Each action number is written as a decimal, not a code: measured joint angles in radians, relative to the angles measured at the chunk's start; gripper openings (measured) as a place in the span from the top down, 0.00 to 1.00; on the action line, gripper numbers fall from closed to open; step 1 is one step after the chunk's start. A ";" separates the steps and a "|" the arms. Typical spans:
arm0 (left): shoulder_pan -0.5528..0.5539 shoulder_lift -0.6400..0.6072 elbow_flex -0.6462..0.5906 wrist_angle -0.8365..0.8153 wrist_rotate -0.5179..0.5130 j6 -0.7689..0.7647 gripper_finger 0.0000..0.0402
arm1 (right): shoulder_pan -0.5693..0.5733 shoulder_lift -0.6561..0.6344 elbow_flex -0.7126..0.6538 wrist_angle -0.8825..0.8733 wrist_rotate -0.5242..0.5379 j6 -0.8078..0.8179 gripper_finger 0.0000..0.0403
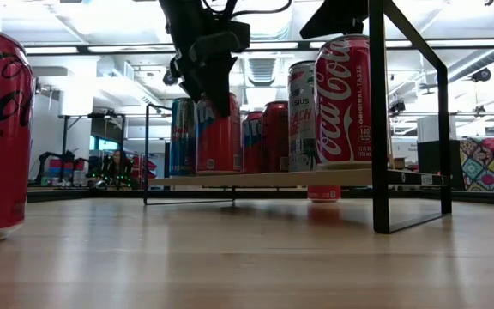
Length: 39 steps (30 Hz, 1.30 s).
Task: Place canned beverage on shelf
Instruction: Put the left orange soda can on the shelf aligned with the orange soda can on the shelf
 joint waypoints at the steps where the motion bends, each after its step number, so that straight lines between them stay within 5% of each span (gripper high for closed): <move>1: 0.000 0.000 0.000 0.000 0.000 0.001 0.14 | 0.000 0.000 0.000 0.000 0.000 0.000 0.98; 18: -0.005 -0.114 0.000 0.006 -0.046 0.141 0.14 | 0.000 0.000 0.000 0.011 0.000 0.000 0.98; 25: -0.085 -0.235 -0.064 0.103 -0.200 0.264 0.23 | 0.002 0.019 0.001 0.080 0.000 -0.005 0.98; 33: -0.203 -0.484 -0.428 0.466 -0.057 0.461 0.43 | 0.002 0.088 0.001 0.141 -0.023 -0.031 0.98; 39: -0.232 -0.586 -0.663 0.673 -0.073 0.387 0.66 | 0.002 0.126 0.044 0.139 -0.023 -0.058 0.98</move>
